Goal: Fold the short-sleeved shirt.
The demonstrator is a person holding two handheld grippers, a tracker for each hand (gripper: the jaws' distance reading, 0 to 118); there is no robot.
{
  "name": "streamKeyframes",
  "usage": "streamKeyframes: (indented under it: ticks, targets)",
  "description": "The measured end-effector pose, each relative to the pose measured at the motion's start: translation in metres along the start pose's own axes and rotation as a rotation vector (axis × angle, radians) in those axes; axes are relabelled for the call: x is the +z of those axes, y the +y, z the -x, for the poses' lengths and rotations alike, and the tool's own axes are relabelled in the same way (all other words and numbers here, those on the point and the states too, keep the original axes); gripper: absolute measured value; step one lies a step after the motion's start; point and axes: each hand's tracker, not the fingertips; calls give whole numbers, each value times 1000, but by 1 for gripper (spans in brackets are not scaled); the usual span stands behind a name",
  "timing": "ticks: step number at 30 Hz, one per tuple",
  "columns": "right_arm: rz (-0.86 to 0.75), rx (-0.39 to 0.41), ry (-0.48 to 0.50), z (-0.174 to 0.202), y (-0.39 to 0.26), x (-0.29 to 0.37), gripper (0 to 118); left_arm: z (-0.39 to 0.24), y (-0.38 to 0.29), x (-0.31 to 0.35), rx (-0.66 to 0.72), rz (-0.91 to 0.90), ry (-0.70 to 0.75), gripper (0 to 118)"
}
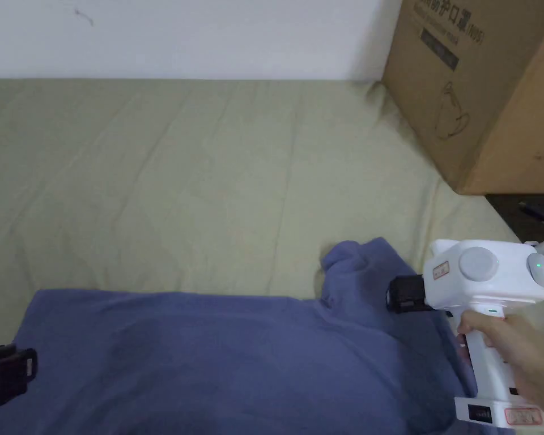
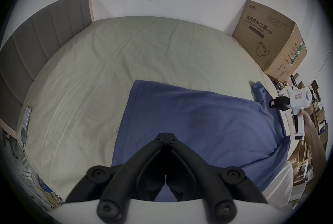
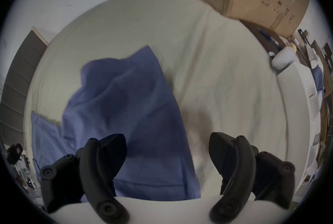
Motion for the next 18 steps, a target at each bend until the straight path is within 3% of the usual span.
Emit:
streamKeyframes:
  ticks: [4,5,6,7,8,9,14,18]
  targets:
    - [-1,47,-34,10,-3,-4,90,5,-1,-9,-4,27,13,0]
    - [-1,61,-32,11,-2,-2,79,6,-1,-10,-8,34,18,0]
    - [-11,88,-34,14,-2,3,60,6,-2,-12,-9,37,26,0]
    - [-34,124,-83,17,-2,7,34,14,0,-16,-8,40,30,0]
    - [-46,147,-106,19,-1,12,0,16,0,-17,-7,44,29,0]
    - [-39,147,-48,19,1,15,0,18,1,-19,-6,47,28,0]
    - [-33,130,-45,19,2,25,0,19,7,-17,-16,79,43,1]
    - [-66,107,29,15,2,40,0,30,27,-24,10,72,50,34]
